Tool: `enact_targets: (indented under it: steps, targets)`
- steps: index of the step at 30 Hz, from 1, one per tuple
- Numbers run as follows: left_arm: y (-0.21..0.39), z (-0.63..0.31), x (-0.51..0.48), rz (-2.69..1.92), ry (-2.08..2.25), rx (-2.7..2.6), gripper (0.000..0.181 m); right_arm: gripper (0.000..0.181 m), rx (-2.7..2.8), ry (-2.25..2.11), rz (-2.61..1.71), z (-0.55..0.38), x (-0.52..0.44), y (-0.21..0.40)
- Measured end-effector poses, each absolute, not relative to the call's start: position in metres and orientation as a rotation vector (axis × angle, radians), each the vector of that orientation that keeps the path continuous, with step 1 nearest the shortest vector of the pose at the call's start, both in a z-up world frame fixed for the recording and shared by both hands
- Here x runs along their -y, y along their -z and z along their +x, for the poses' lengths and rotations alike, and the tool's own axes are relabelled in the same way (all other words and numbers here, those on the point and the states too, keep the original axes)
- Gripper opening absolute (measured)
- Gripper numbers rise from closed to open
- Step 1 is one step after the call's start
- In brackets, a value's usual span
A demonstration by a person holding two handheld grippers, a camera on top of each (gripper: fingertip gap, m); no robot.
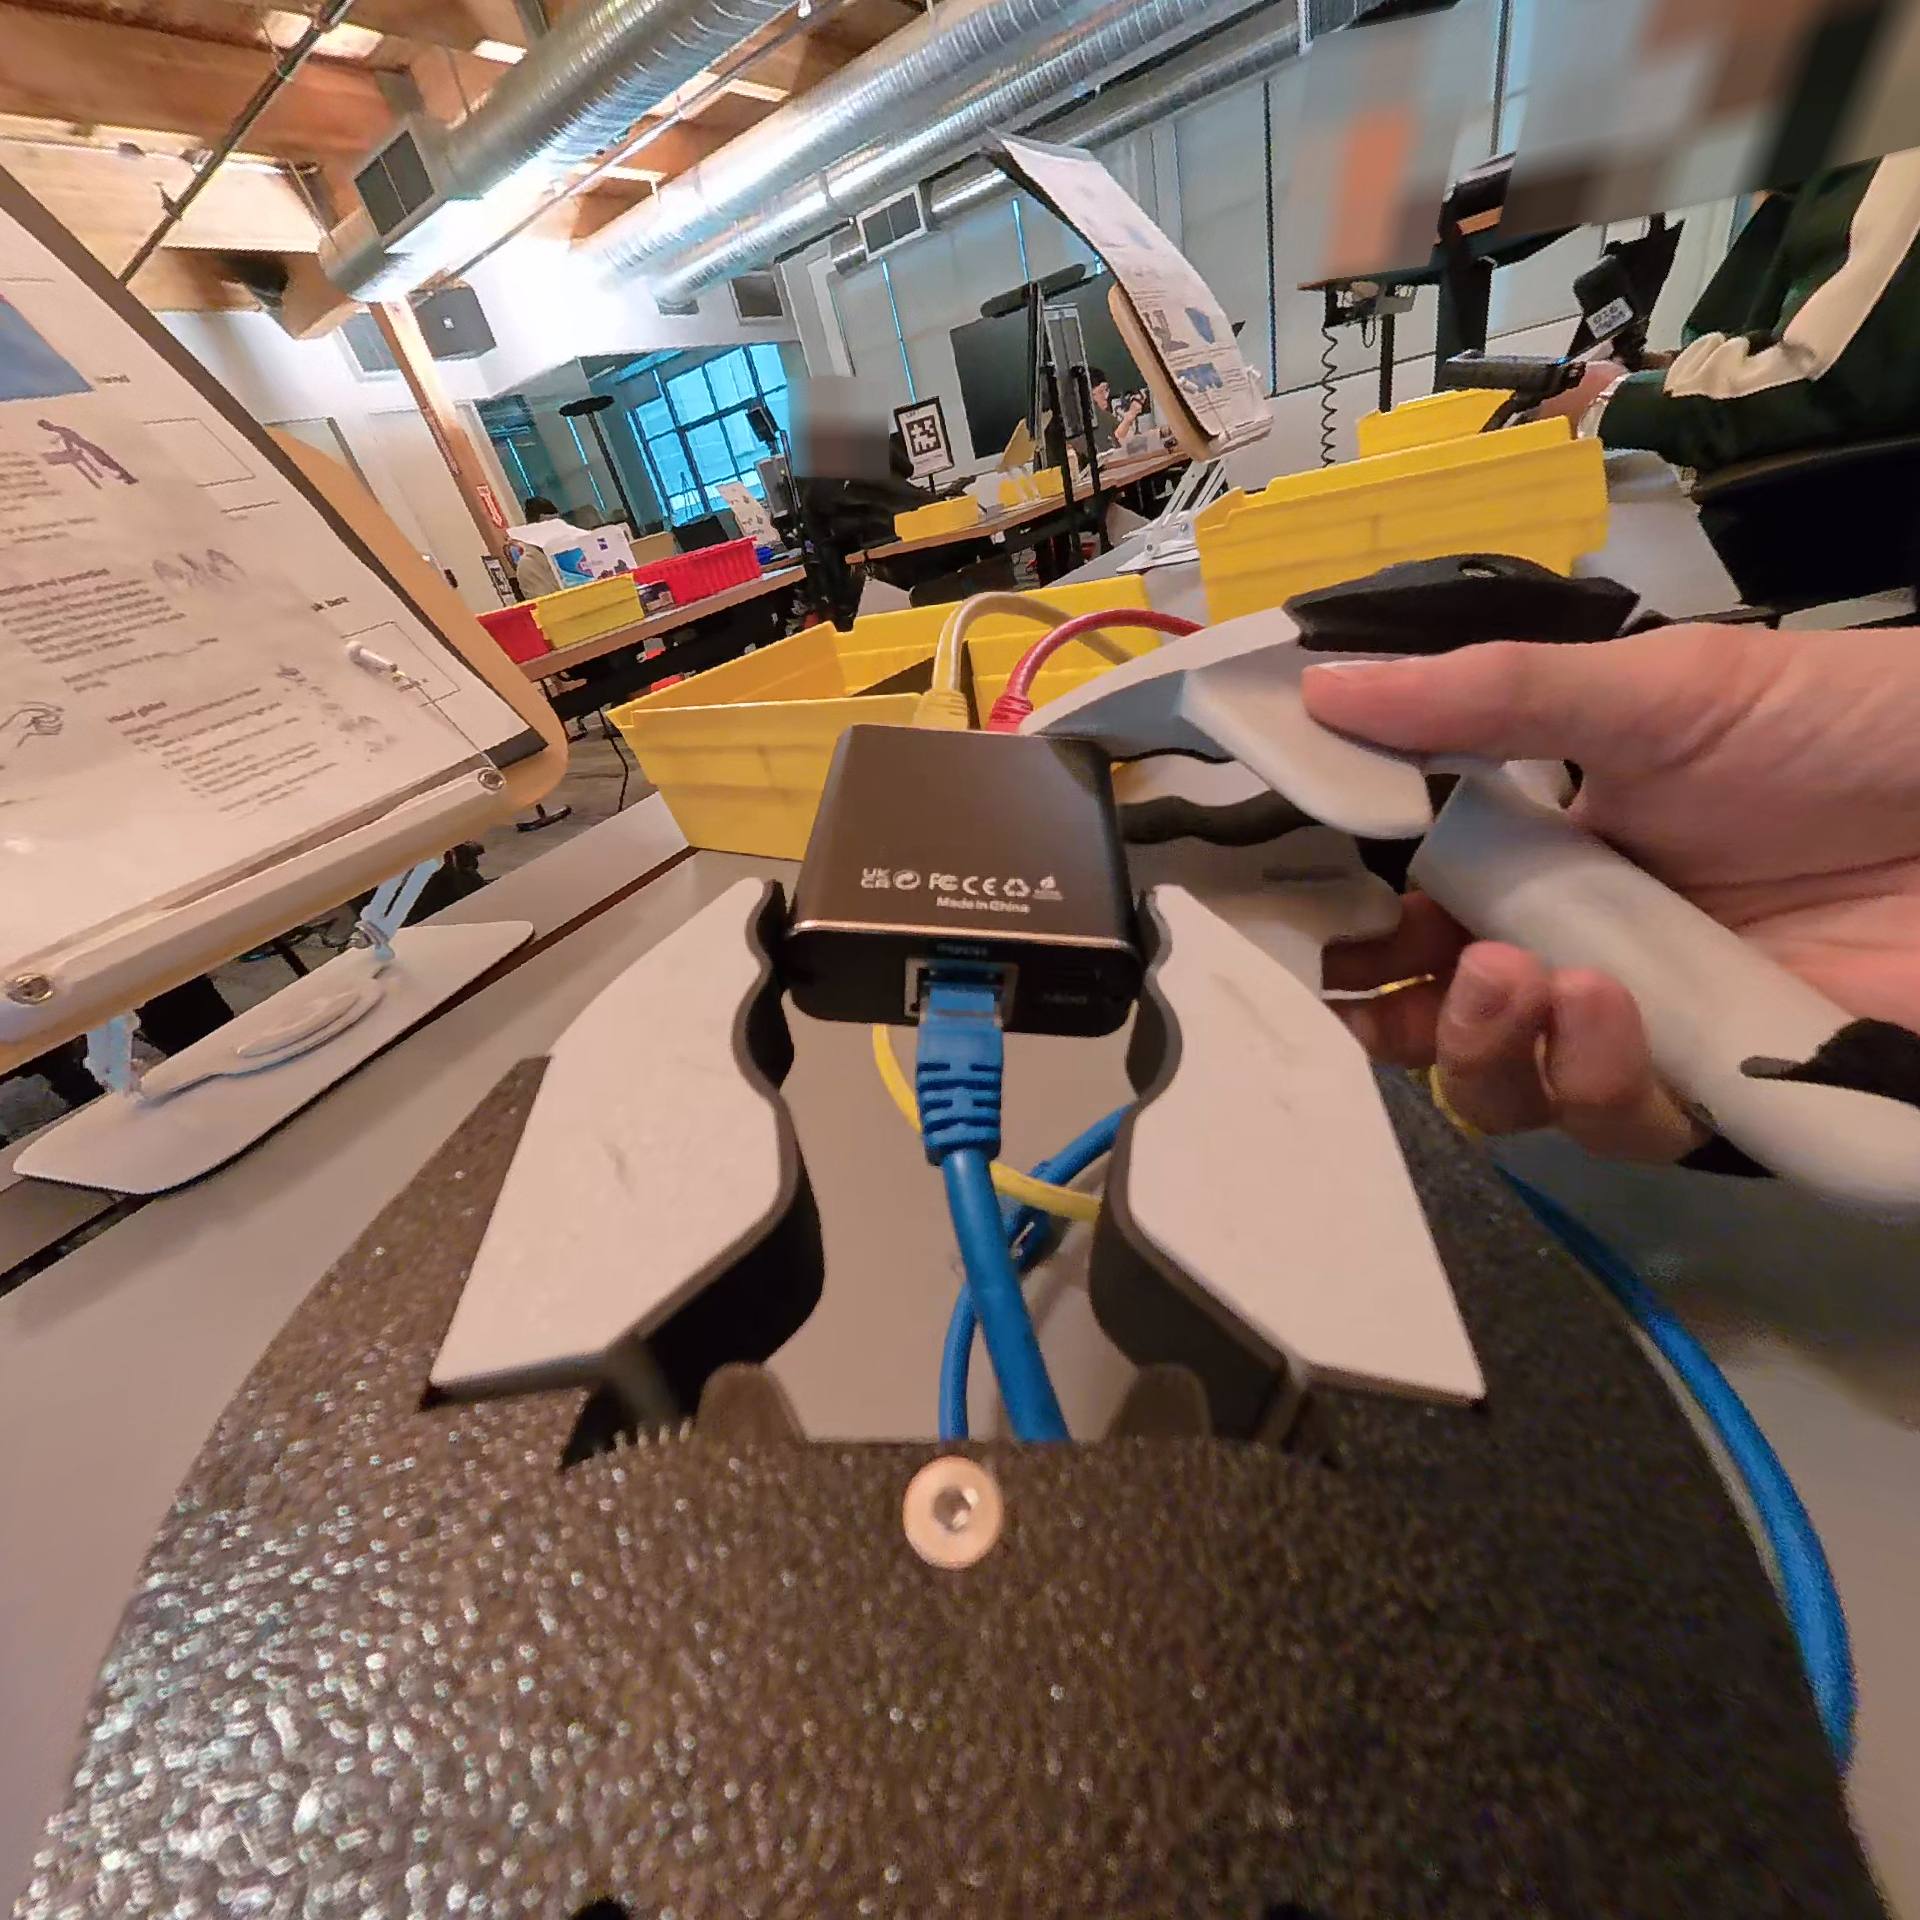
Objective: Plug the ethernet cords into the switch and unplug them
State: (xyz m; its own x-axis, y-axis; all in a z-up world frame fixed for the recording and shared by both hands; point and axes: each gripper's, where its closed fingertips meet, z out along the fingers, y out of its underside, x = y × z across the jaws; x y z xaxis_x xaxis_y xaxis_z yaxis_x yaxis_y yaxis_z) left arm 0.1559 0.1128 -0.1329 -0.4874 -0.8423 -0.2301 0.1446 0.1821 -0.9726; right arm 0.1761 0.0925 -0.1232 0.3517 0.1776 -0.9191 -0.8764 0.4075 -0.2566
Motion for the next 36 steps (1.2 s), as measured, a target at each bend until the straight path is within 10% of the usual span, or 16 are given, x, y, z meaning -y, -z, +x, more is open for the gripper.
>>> enact_targets:
  steps: [36]
  targets:
    - [0.130,0.165,-0.125,-0.689,1.198,-1.495,0.063,0.010,-0.748,-0.729,-0.968,0.184,-0.108,0.115]
